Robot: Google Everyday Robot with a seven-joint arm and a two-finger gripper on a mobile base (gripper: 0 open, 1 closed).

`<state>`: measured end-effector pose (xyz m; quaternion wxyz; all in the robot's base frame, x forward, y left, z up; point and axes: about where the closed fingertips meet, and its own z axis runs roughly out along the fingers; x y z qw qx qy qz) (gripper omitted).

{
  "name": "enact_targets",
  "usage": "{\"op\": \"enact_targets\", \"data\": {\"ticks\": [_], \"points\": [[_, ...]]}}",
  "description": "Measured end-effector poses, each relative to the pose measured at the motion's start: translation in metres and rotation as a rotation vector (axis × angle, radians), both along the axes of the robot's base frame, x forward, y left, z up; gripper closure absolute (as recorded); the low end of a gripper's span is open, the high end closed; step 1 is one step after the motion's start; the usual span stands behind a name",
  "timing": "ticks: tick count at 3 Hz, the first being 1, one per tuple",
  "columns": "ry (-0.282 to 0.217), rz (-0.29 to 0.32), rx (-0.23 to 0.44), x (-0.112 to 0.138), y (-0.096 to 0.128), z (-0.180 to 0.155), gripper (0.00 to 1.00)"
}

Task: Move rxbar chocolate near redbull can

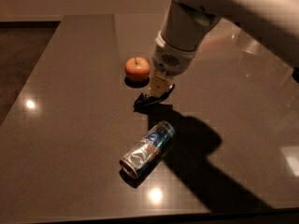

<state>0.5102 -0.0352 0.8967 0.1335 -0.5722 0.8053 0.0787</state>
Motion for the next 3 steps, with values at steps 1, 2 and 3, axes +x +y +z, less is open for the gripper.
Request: {"op": "enact_targets", "data": {"ticks": [1, 2, 3], "points": [[0.005, -0.014, -0.003, -0.007, -0.019, 0.001, 1.00], [0.005, -0.027, -0.007, -0.014, -0.039, 0.004, 1.00], [0.014, -0.033, -0.006, -0.024, -0.055, 0.002, 1.00]]}}
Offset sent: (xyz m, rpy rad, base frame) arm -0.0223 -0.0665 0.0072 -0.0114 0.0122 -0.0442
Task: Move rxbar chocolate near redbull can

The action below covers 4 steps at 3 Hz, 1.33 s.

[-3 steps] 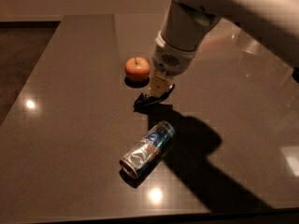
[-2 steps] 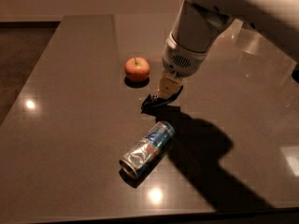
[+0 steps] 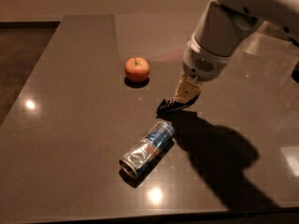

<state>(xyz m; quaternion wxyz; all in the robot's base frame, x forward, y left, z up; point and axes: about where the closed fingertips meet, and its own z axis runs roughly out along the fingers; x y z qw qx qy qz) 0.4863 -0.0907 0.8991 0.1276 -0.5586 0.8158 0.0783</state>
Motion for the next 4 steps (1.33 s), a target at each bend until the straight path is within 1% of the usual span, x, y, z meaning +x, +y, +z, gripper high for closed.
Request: {"op": "enact_targets", "data": {"ticks": [1, 2, 4], "points": [[0.021, 0.017, -0.002, -0.013, -0.008, -0.007, 1.00], [0.044, 0.061, -0.017, -0.025, -0.008, -0.017, 0.85], [0.075, 0.119, -0.026, -0.041, -0.011, -0.025, 0.39]]}}
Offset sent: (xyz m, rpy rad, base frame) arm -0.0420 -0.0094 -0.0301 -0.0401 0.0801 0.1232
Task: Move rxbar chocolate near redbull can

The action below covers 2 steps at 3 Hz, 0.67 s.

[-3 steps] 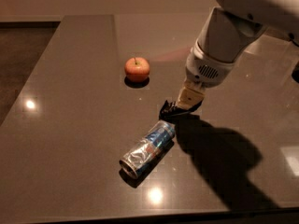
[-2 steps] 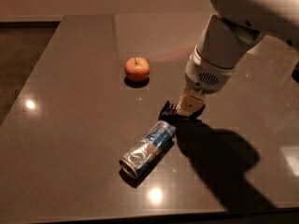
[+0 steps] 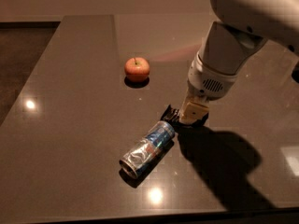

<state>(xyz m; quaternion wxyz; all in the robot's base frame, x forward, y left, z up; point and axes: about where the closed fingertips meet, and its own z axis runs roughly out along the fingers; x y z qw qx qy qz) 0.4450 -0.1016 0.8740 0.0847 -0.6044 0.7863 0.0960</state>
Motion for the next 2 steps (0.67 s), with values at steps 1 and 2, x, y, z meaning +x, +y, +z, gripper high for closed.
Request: {"op": "enact_targets", "data": {"ticks": [1, 2], "points": [[-0.021, 0.005, -0.005, -0.0033, -0.0024, -0.0013, 0.16], [-0.027, 0.006, -0.005, -0.0035, -0.0020, -0.0018, 0.00]]}}
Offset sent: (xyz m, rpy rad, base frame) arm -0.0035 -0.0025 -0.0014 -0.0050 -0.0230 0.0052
